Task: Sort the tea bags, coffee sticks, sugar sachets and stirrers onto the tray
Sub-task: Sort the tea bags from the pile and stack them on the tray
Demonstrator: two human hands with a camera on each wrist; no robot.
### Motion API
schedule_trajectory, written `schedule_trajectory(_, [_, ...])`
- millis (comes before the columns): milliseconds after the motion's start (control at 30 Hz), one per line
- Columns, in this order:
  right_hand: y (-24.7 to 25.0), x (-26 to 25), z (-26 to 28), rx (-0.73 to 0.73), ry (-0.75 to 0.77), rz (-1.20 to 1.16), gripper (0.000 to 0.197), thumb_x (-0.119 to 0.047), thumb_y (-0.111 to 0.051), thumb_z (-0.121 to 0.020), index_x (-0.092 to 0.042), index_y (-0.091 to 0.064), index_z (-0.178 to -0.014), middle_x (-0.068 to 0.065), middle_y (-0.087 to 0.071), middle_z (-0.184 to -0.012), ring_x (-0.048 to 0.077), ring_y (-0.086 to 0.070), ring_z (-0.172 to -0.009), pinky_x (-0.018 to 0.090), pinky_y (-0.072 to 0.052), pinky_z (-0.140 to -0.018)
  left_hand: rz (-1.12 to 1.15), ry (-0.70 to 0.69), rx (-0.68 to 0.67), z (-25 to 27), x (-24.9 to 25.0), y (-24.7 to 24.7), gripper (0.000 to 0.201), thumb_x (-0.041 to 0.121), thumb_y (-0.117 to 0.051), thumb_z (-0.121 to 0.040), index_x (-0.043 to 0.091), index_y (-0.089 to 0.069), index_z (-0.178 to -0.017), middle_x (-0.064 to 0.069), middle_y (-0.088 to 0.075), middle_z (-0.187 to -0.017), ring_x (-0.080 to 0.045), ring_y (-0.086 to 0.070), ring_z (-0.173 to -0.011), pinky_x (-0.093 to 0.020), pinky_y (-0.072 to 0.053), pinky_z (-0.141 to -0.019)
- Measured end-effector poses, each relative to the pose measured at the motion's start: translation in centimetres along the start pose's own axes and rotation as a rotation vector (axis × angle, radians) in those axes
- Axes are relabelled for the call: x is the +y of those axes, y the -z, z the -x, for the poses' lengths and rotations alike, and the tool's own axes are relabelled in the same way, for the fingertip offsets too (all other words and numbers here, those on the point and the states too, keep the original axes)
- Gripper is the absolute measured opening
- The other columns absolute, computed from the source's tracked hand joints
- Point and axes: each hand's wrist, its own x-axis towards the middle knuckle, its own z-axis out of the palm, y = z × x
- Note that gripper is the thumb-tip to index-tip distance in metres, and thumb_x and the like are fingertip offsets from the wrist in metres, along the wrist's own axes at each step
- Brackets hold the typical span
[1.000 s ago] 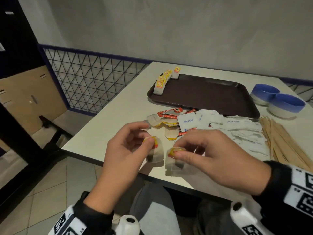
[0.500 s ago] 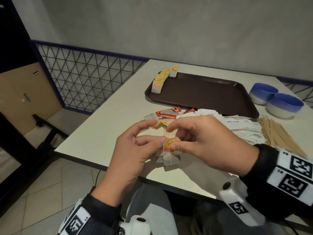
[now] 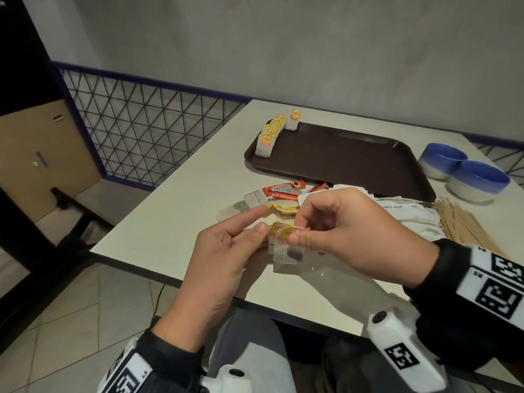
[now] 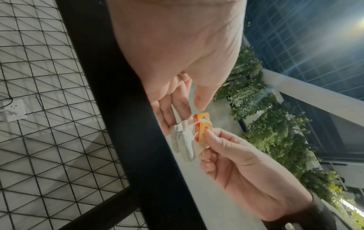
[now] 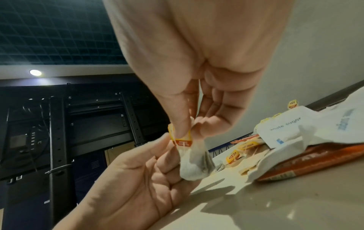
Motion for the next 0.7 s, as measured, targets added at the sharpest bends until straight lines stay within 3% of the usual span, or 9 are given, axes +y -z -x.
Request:
schedule_trajectory(100, [0.7, -0.4, -0.1, -0.057, -0.008, -0.028, 0.015, -0.019, -0.085, -0.081, -0.014, -0.071, -0.079, 0.005, -0.07, -0.07, 0.008, -0.061, -0.057, 0.025, -0.053, -0.057, -0.143, -0.059, -0.026, 0.2, -0.4, 0.2, 0.03, 0.026, -0.069, -0.086, 0.015, -0.082, -0.111, -0.008, -0.08, -0.108, -0.026, -0.075, -0.108, -0.044, -0.056, -0.1])
schedule_trajectory(200, [1.0, -0.7, -0.3, -0.11, -0.003, -0.055, 0.014, -0.017, -0.085, -0.081, -0.012, -0.071, -0.081, 0.008, -0.07, -0.073, 0.011, -0.061, -0.058, 0.028, -0.055, -0.059, -0.208, -0.08, -0.063, 0.3, -0.3, 0.1, 0.027, 0.026, -0.069, -0.089, 0.014, -0.083, -0.108, -0.006, -0.081, -0.107, -0.027, -0.074, -0.11, -0.053, -0.053, -0.105])
schedule_trajectory(300, [0.9, -0.8, -0.4, -0.116, 0.003, -0.044, 0.015, -0.018, -0.086, -0.08, -0.014, -0.072, -0.085, 0.01, -0.071, -0.077, 0.011, -0.061, -0.058, 0.029, -0.055, -0.058, -0.252, -0.079, -0.095, 0.5, 0.0, -0.1, 0.027, 0.023, -0.069, -0.088, 0.012, -0.082, -0.109, -0.002, -0.081, -0.106, -0.017, -0.075, -0.106, -0.043, -0.057, -0.102])
schedule_trajectory(367, [1.0, -0.8, -0.4, -0.114, 0.004, -0.022, 0.016, -0.019, -0.087, -0.079, -0.015, -0.073, -0.086, 0.009, -0.071, -0.078, 0.011, -0.062, -0.058, 0.029, -0.055, -0.059, -0.266, -0.069, -0.115, 0.6, 0.1, -0.1, 0.024, 0.019, -0.069, -0.09, 0.013, -0.082, -0.108, 0.002, -0.082, -0.099, -0.007, -0.074, -0.095, -0.029, -0.06, -0.088])
schedule_trajectory(433, [1.1, -0.8, -0.4, -0.115, 0.003, -0.006, 0.016, -0.021, -0.088, -0.078, -0.017, -0.074, -0.086, 0.007, -0.072, -0.078, 0.012, -0.063, -0.059, 0.031, -0.056, -0.059, -0.26, -0.058, -0.132, 0.6, 0.1, 0.0, 0.02, 0.014, -0.07, -0.092, 0.013, -0.083, -0.106, 0.005, -0.08, -0.089, -0.002, -0.069, -0.085, -0.019, -0.055, -0.074])
schedule_trajectory(600, [1.4, -1.1, -0.3, -0.142, 0.009, -0.013, 0.019, -0.022, -0.088, -0.076, -0.014, -0.074, -0.087, 0.007, -0.072, -0.08, 0.025, -0.068, -0.064, 0.033, -0.059, -0.061, -0.25, -0.039, -0.153, 0.2, 0.3, 0.5, 0.017, 0.017, -0.075, -0.084, 0.011, -0.085, -0.097, -0.004, -0.081, -0.097, -0.012, -0.072, -0.089, -0.024, -0.057, -0.078])
schedule_trajectory(700, [1.5, -1.1, -0.2, -0.18, 0.013, -0.017, 0.018, -0.022, -0.086, -0.078, -0.013, -0.075, -0.09, 0.008, -0.073, -0.083, 0.029, -0.069, -0.068, 0.034, -0.06, -0.061, -0.259, -0.031, -0.165, 0.2, 0.2, 0.6, 0.019, 0.017, -0.077, -0.084, 0.01, -0.084, -0.099, -0.008, -0.081, -0.099, -0.025, -0.075, -0.098, -0.033, -0.061, -0.086])
